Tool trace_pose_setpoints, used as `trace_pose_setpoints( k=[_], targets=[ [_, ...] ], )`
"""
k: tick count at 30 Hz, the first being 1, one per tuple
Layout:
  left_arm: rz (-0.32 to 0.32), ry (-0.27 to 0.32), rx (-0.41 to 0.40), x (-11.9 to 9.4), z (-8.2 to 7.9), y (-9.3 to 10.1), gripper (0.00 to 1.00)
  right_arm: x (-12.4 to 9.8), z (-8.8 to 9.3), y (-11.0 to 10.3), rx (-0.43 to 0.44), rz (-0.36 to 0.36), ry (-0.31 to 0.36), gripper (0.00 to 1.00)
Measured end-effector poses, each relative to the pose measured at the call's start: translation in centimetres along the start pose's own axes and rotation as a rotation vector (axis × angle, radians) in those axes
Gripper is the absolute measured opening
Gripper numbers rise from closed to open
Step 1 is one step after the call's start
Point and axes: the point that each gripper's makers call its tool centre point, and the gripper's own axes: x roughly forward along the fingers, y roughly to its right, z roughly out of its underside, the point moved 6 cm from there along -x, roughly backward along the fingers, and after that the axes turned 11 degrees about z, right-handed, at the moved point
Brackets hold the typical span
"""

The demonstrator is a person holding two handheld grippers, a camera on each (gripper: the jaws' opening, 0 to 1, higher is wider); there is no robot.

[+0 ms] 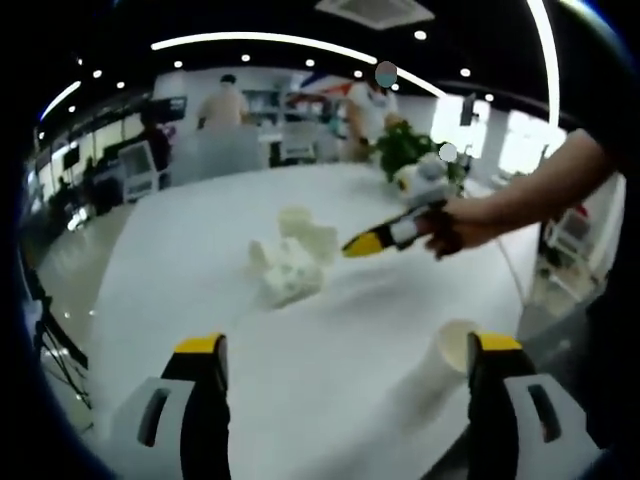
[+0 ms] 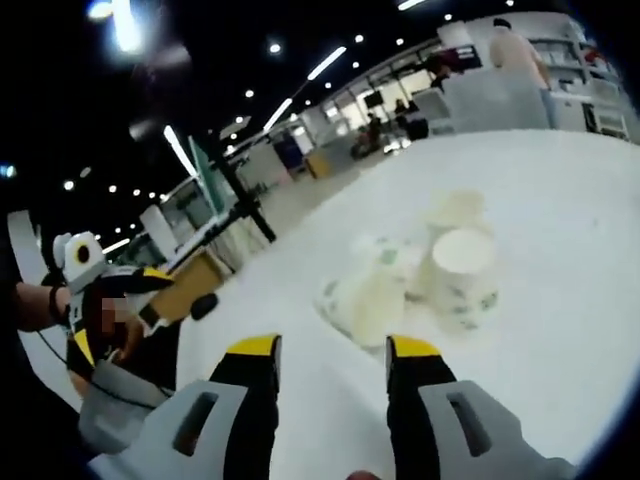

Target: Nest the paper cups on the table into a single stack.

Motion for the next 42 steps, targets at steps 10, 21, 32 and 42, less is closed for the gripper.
trace_pose_setpoints(
  k=[10, 21, 32, 42],
  targets=[
    [-0.007, 0.028, -0.045, -0.1, 0.3, 0.2, 1.00, 1.8, -0.3, -0.1, 0.016, -0.033, -0.002, 0.28],
    [-0.023, 0.019, -0.048, -0.3, 0.6, -0.2, 1.00, 3.6, -0.3, 0.1, 0.000, -0.052, -0.022, 0.21],
    [-0.046, 0.033, -0.079, -0.5, 1.0, -1.0, 1.00, 4.6, -0.1, 0.1, -0.019, -0.069, -0.038, 0.17],
    [-0.071, 0.030, -0.086, -1.1, 1.3, -1.3, 1.00, 5.1, -0.1, -0.4, -0.051, -0.131, -0.025, 0.01]
  ],
)
